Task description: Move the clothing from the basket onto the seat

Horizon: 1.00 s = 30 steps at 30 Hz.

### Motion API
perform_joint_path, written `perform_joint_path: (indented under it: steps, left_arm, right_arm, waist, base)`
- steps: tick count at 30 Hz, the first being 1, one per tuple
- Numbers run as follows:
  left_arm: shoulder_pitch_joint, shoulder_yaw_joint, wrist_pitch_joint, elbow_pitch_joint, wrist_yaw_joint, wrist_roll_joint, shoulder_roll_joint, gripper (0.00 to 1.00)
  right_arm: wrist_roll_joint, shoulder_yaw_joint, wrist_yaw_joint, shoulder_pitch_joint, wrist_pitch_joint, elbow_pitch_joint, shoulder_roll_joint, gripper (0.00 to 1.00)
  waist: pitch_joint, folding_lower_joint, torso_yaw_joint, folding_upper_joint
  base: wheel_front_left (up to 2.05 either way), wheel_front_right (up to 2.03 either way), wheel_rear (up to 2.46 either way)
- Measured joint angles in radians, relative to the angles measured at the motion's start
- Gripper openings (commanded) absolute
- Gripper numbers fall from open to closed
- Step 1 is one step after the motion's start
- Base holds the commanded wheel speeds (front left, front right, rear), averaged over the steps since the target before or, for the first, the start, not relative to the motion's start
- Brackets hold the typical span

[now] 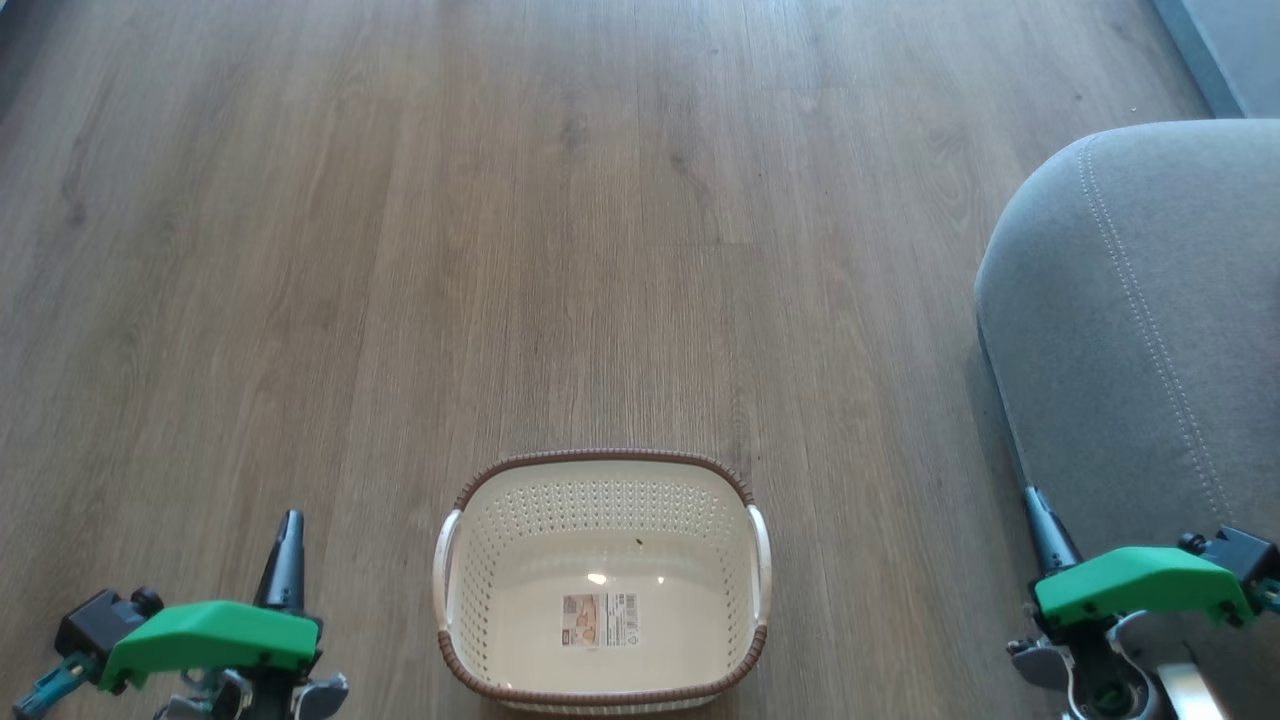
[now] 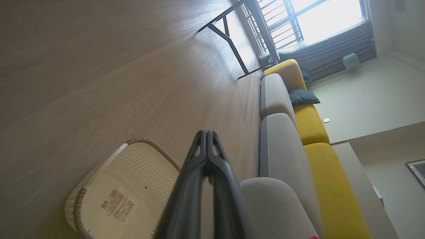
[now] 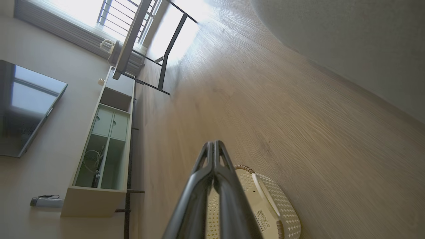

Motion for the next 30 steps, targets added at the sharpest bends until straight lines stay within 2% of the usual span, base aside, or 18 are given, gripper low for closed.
perform_joint_path:
  steps: [30]
  left_arm:
    - [-0.026,0.012,0.081,-0.034,-0.009,-0.321,0.0,0.0]
  right_arm:
    - [0.305,-0.065,0.0,-0.001,0.08,-0.029,0.009,0.0]
  waist:
    - [0.0,0.0,-0.002,0.0]
  base:
    - [0.0,0.0,0.0]
